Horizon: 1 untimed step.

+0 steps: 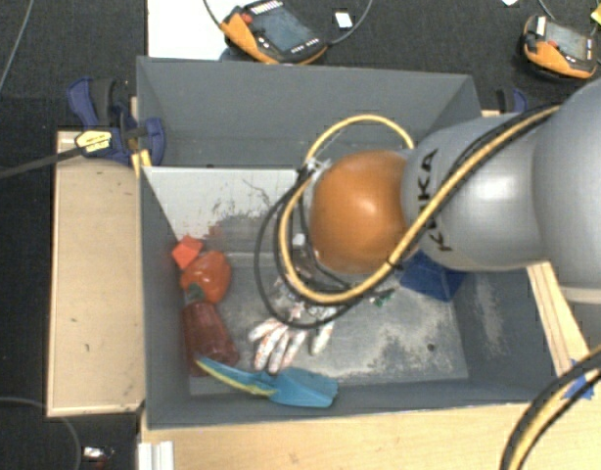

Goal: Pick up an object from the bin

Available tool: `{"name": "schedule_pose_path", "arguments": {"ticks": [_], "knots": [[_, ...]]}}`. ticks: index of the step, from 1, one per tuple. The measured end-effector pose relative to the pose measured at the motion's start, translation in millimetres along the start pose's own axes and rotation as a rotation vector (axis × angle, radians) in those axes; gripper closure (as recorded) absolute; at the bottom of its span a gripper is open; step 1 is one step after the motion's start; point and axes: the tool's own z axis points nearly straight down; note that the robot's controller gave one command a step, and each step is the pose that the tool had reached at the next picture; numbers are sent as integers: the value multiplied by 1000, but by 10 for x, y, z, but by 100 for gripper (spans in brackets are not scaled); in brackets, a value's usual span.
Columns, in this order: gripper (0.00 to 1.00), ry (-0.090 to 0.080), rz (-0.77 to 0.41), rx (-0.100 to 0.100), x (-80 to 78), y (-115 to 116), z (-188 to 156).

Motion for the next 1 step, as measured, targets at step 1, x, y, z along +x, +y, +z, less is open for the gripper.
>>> {"name": "schedule_pose_path", "arguments": {"ticks": [1], "knots": [[100,0,1,0,2,-1,4]]}}
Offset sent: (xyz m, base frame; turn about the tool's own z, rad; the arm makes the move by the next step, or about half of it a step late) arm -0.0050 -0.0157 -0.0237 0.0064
